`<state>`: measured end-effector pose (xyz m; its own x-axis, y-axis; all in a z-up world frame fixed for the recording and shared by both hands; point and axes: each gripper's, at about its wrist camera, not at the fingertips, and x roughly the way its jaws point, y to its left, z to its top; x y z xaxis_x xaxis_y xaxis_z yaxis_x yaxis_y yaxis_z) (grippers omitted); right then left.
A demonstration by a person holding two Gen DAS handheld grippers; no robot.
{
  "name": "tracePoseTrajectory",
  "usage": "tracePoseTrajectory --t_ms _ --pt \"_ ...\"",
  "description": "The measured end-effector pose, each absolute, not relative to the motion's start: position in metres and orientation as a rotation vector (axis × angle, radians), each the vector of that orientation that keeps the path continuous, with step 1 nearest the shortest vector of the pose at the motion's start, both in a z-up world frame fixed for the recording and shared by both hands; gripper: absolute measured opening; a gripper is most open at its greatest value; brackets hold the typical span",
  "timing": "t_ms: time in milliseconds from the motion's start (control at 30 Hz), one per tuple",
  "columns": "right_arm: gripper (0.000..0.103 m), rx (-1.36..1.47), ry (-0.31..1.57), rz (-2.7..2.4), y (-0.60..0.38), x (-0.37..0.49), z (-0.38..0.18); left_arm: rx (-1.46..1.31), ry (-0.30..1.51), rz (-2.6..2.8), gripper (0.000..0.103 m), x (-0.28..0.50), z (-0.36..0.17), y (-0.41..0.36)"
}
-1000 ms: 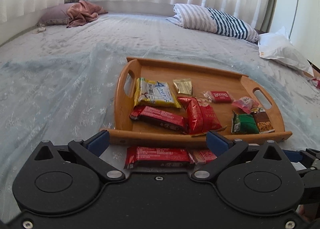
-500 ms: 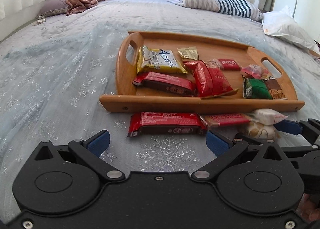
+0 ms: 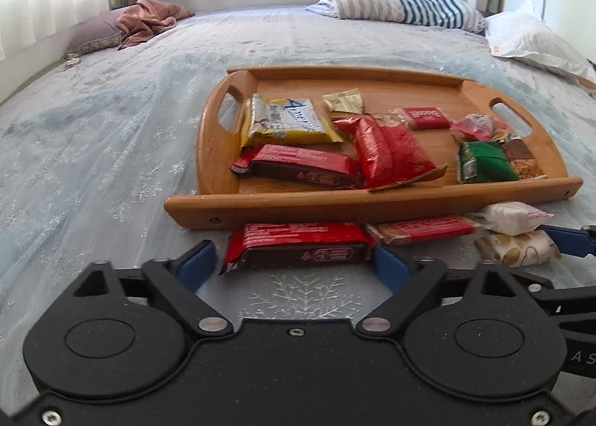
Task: Organize snacks
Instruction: 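Move both open tools back toward the snacks lying beside the tray, then grasp the red chocolate bar with the left tool while the right tool grasps the white pastry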
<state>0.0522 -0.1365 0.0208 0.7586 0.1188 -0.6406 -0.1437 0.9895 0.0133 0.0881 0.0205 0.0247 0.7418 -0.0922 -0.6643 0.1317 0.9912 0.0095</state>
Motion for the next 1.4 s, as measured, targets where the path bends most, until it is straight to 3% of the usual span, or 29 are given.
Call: tracePoseTrajectory --t_ms 100,167,500,1400 --pt "0.069 -0.036 0.702 0.150 -0.138 0.050 0.022 0.038 0.718 -0.146 0.067 0.085 0.027 0.021" --pt "0.068 -0.035 0.705 0.153 -0.139 0.049 0.024 0.039 0.708 -0.139 0.065 0.083 0.028 0.021" --pt "0.061 -0.047 0.707 0.173 -0.142 0.040 0.030 0.015 0.693 -0.113 0.065 0.067 0.036 0.030" --pt "0.061 -0.020 0.658 0.148 -0.156 0.022 0.050 -0.089 0.573 -0.140 0.065 0.039 0.082 0.045"
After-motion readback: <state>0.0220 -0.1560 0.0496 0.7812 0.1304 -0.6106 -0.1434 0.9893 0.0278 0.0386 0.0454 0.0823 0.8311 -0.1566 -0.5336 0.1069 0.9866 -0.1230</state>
